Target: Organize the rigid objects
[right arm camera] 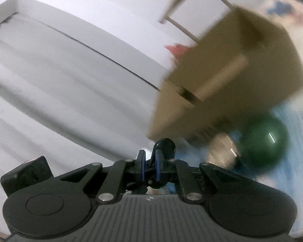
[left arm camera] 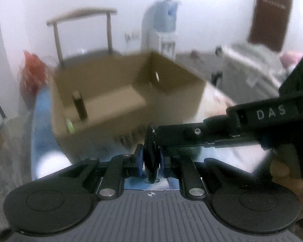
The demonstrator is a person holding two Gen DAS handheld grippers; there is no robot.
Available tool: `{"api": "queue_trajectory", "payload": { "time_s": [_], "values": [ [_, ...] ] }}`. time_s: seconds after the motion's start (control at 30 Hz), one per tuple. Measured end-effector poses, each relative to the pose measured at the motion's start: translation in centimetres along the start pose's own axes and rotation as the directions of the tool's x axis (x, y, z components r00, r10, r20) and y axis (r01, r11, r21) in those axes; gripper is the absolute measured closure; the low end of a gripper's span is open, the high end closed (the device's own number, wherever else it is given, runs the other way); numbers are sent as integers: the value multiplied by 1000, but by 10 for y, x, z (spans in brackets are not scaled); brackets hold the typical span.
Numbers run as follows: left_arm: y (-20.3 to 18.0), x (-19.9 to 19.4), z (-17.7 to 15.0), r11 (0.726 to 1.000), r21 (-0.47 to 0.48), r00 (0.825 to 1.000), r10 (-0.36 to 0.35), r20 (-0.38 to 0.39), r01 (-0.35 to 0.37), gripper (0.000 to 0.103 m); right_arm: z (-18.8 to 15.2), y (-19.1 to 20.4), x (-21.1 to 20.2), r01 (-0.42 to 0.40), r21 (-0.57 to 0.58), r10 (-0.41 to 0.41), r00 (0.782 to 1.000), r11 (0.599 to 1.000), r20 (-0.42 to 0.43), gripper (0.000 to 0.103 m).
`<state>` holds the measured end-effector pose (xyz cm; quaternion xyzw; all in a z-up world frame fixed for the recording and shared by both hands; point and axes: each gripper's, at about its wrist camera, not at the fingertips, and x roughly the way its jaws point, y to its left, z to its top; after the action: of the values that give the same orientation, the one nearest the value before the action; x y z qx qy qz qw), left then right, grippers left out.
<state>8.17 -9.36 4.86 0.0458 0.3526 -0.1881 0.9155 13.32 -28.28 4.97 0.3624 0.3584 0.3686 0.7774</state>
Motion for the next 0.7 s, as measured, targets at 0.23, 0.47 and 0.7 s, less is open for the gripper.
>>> {"api": "queue_trajectory", "payload": {
  "time_s": [0.23,0.47,0.7],
  "values": [
    [48,19,54,991,-46,992,125,25,-124,89,25,2,0,-35,1,35,997,999,63,91],
    [119,96,96,975,-92,965,181,-188,-201,89,32,-33,1,-18,83,13,998,996,62,91],
    [144,152,116,958,-27,934,273,-230,-286,87,40,-46,-3,-2,99,-6,997,995,79,91]
  ]
}}
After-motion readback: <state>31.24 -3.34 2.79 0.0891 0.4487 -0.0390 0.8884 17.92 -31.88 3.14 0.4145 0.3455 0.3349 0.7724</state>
